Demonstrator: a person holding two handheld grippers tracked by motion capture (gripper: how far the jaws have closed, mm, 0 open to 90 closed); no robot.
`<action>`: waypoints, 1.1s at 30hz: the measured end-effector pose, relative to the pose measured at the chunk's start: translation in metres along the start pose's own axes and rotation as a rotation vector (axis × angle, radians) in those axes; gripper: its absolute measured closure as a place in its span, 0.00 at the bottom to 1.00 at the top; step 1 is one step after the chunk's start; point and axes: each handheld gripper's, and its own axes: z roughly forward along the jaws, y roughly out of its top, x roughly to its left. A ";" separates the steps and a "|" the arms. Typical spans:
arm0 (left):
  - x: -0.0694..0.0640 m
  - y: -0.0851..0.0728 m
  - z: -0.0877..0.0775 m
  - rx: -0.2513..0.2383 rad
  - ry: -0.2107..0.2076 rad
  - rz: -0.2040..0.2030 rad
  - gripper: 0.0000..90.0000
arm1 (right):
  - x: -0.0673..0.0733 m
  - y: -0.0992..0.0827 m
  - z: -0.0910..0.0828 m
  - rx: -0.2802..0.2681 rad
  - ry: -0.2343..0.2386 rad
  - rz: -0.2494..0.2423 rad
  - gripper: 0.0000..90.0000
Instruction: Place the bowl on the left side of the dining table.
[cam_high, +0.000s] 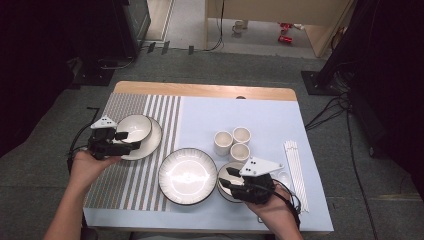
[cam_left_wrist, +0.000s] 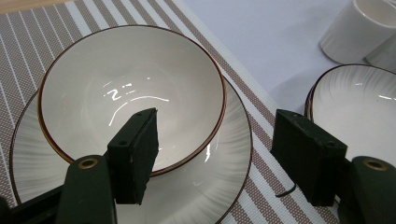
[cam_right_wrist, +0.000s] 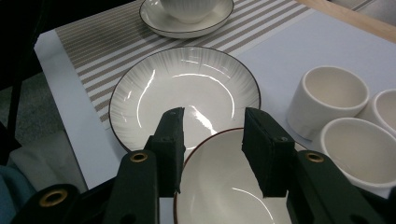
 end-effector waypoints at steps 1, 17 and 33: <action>-0.001 0.000 0.000 0.000 -0.001 0.003 0.36 | -0.002 -0.001 -0.001 -0.004 -0.003 0.002 0.65; -0.008 -0.003 0.004 -0.008 -0.013 0.032 0.36 | -0.032 -0.026 -0.016 -0.006 -0.030 0.028 0.63; -0.014 -0.002 0.012 -0.014 -0.037 0.070 0.37 | -0.051 -0.043 -0.029 -0.021 -0.150 0.045 0.61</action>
